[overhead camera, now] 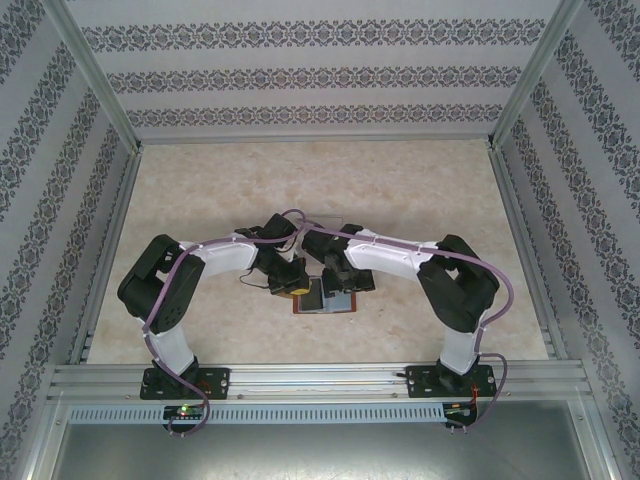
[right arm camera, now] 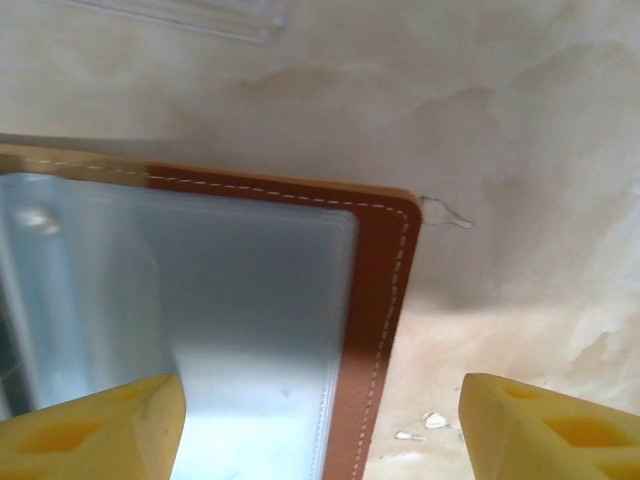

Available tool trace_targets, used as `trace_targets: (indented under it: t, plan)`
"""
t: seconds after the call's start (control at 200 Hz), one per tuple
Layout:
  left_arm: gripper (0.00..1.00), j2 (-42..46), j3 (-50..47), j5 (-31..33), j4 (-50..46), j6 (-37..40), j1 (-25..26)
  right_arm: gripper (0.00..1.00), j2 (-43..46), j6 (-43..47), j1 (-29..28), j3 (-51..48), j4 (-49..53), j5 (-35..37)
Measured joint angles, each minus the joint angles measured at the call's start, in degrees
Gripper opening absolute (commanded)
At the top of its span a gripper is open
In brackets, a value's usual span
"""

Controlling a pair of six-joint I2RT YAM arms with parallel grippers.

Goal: Take the credit cards out of the card holder

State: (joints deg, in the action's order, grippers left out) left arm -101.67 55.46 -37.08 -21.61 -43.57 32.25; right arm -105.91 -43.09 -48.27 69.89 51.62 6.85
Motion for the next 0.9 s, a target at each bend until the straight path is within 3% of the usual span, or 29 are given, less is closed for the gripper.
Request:
trace_targets:
  t: [0.335, 0.59, 0.899]
  plan:
    - [0.02, 0.0, 0.0, 0.0, 0.0, -0.2, 0.0, 0.76, -1.4, 0.0, -0.4, 0.2, 2.4, 3.2]
    - [0.02, 0.0, 0.1, 0.3, 0.0, -0.2, 0.0, 0.72, 0.8, 0.0, -0.4, 0.4, 4.1, 3.7]
    - [0.01, 0.0, 0.1, 0.7, 0.0, -0.2, 0.0, 0.44, 6.3, -0.4, -0.4, 0.2, -2.6, -2.9]
